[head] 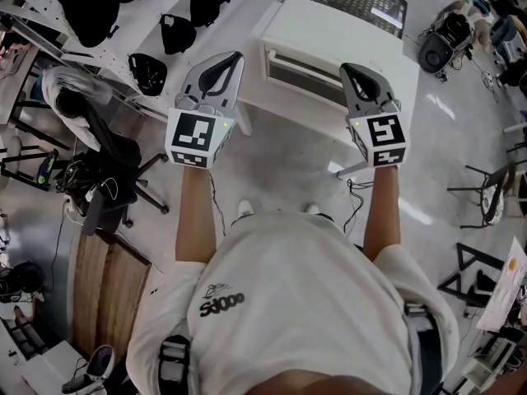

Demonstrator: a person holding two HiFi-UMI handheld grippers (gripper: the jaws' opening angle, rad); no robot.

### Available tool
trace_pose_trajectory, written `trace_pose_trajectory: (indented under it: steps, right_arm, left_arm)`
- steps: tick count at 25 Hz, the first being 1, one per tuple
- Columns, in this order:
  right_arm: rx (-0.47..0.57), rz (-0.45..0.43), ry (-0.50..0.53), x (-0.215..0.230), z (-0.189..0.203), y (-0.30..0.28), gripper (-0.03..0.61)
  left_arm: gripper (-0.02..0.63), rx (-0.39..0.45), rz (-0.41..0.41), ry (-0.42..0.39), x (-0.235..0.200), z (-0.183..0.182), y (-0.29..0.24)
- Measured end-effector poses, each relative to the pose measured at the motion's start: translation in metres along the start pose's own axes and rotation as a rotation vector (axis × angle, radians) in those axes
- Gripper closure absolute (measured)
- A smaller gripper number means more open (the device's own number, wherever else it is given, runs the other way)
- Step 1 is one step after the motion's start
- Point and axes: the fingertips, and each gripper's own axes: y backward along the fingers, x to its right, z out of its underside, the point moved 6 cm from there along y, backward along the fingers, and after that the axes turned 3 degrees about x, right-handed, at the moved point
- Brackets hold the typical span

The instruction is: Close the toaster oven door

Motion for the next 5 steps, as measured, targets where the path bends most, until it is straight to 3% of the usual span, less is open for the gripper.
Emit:
trace_pose_trajectory:
  steps: [5]
  right_arm:
    - [-0.01,0.001,-0.01,0.0037,0.0081,-0.0012,0.58]
  left_arm:
    - [0.595,0.004,-0.002,0.021,-0.0003,-0.0014,-0.0002]
